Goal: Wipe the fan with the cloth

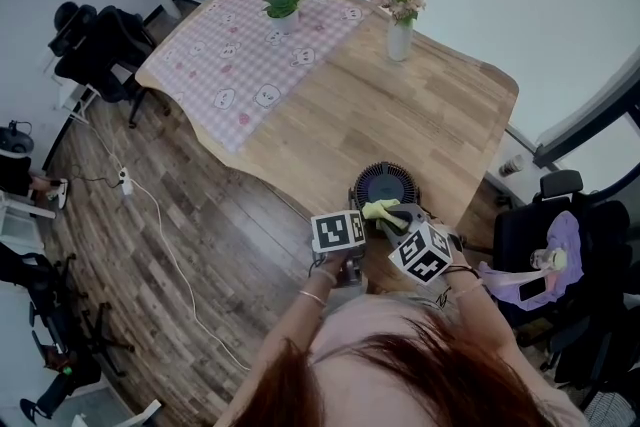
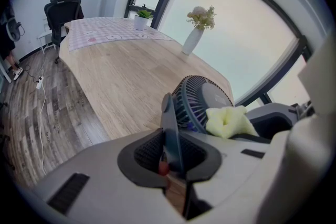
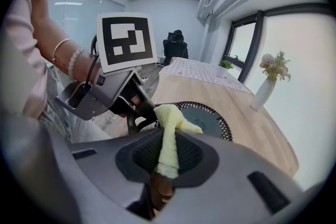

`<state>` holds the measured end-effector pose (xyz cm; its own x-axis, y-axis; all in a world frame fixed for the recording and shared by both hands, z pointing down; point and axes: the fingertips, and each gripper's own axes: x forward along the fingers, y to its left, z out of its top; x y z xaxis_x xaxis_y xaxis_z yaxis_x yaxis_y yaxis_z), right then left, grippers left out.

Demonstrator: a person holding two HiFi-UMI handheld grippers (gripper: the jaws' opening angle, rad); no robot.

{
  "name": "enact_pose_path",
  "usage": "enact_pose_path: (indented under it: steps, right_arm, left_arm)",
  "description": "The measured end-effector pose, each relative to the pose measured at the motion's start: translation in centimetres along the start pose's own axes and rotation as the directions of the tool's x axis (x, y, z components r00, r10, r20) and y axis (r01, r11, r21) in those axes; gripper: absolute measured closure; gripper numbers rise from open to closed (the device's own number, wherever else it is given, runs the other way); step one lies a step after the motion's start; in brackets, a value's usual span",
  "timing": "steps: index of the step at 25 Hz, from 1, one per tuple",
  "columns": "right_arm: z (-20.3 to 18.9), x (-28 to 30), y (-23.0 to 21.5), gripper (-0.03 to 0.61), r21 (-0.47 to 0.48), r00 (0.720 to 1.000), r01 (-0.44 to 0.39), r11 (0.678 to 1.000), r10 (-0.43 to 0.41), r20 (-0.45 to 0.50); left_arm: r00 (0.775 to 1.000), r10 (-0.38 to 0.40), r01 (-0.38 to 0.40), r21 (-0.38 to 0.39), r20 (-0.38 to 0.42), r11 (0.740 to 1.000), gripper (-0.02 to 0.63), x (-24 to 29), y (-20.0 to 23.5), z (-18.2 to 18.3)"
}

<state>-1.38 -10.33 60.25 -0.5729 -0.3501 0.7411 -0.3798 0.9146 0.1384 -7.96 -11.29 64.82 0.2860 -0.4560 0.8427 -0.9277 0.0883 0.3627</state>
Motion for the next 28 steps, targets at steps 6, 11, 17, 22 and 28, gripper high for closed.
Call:
enact_pose_path:
  steps: [6, 11, 17, 22, 28]
  right_arm:
    - [0.28, 0.39, 0.15, 0.529, -0.006, 1.0, -0.008, 1.0, 0.008, -0.007]
    - [0.28, 0.42, 0.18, 0.528, -0.003, 1.0, -0.015, 1.0, 0.015, -0.013]
    - [0.52, 0.51, 0.27, 0.529, 0.004, 1.0, -0.022, 1.0, 0.022, -0.017]
    - [0.6, 0.59, 0.44, 0.528, 0.002, 0.999, -0.026, 1.0, 0.026, -0.023]
    - [0.85, 0.82, 0.53, 0.528, 0.016, 0.999, -0.036, 0.999, 0.037, -0.02]
  left_arm:
    - [1.0, -0.006, 0.006, -0.001, -0.004, 1.0, 0.561, -0.04, 0.22, -0.13]
    - [1.0, -0.004, 0.005, 0.007, -0.009, 1.0, 0.561, -0.05, 0.2, -0.19]
    - [1.0, -0.01, 0.01, 0.008, -0.009, 1.0, 0.561, -0.1, 0.19, -0.15]
    - [1.0, -0.014, 0.014, 0.005, -0.009, 1.0, 0.561, -0.08, 0.19, -0.24]
    - [1.0, -0.013, 0.013, 0.004, -0.009, 1.0, 0.561, -0.05, 0.16, -0.21]
